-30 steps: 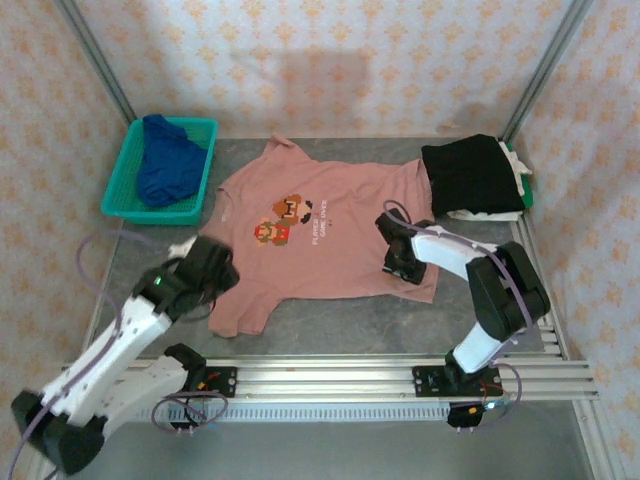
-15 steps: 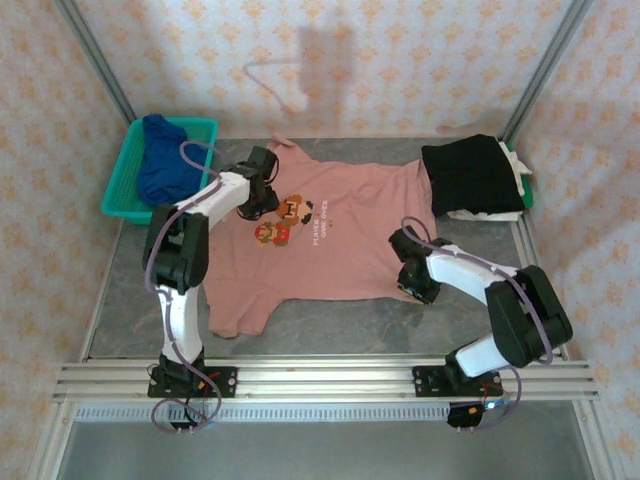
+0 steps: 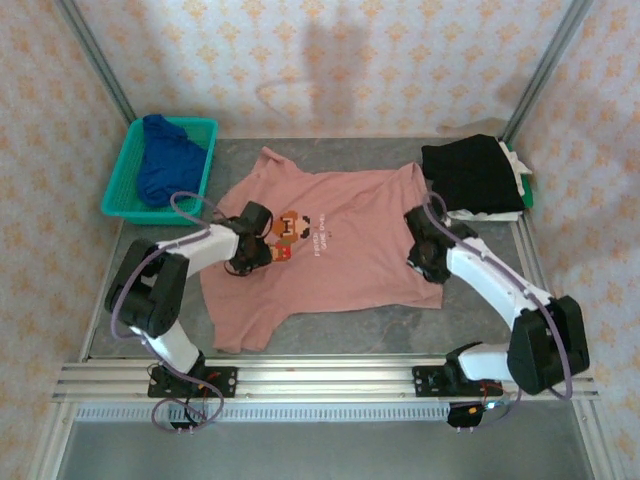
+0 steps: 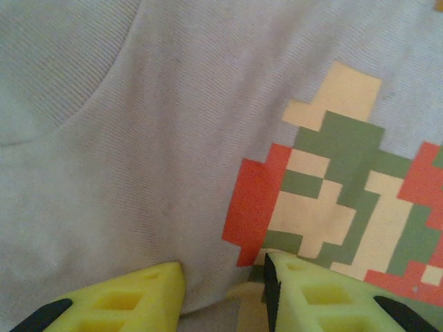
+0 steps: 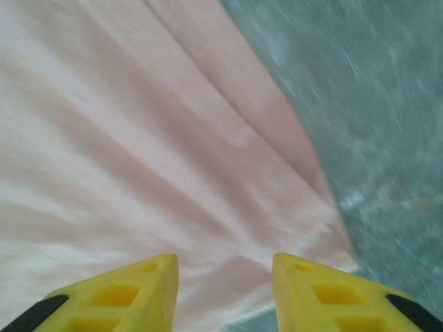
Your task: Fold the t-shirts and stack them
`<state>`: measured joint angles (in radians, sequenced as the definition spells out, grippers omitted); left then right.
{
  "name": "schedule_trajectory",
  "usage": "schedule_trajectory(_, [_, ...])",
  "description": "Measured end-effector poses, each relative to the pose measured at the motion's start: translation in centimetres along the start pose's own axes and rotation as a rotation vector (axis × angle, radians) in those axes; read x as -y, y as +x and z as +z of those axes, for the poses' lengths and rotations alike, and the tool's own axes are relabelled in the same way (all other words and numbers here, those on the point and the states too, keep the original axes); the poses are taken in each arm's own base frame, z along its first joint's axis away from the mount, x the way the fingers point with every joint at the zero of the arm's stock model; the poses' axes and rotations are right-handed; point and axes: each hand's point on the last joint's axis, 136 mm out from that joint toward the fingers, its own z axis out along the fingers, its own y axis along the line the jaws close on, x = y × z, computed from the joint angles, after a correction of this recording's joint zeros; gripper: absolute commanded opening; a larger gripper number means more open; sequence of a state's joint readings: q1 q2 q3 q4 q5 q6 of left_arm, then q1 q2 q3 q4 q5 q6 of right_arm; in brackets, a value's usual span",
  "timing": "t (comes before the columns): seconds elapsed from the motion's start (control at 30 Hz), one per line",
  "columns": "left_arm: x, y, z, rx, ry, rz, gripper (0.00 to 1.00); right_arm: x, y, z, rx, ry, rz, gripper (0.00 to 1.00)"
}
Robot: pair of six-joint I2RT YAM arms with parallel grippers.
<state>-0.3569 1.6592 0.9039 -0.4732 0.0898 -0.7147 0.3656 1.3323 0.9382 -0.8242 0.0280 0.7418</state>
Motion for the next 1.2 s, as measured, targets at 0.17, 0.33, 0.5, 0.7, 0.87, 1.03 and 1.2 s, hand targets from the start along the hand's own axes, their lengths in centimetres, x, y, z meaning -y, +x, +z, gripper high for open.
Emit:
schedule_trajectory(0.17, [0.5, 2.0, -0.6, 0.002, 0.024, -0.003, 0.44, -4.6, -3.2, 0.9, 0.028, -0.02, -0.076, 0.41])
schedule_trajectory(0.33, [0.9, -0.9, -2.1, -0.002, -0.026, -0.002, 0.48, -5.9, -3.4, 4.2, -0.015, 0.036, -0.15, 0.39])
schedule_trajectory(0.5, [6.1, -12.3, -6.1, 0.153, 0.036, -0.015, 0.51, -9.0, -6.4, 5.7, 0.02, 0.029, -0.177, 0.38])
schedule_trajectory(0.7, [8.7, -24.1, -5.9, 0.28, 0.052, -0.062, 0.61, -11.9, -9.2, 7.7, 0.038, 0.0, -0.186, 0.36])
schedule_trajectory(0.87, [8.1, -28.3, -0.2, 0.277, -0.041, -0.077, 0.61, -13.1, -9.4, 9.8, 0.015, 0.011, -0.214, 0.36])
schedule_trajectory(1.03, [7.8, -27.9, 4.3, 0.233, -0.089, -0.071, 0.61, -13.1, -9.1, 10.0, 0.001, 0.005, -0.223, 0.36])
schedule_trajectory(1.2, [7.6, -28.2, 4.7, 0.236, -0.09, -0.077, 0.61, -13.2, -8.6, 10.3, -0.016, -0.006, -0.228, 0.36])
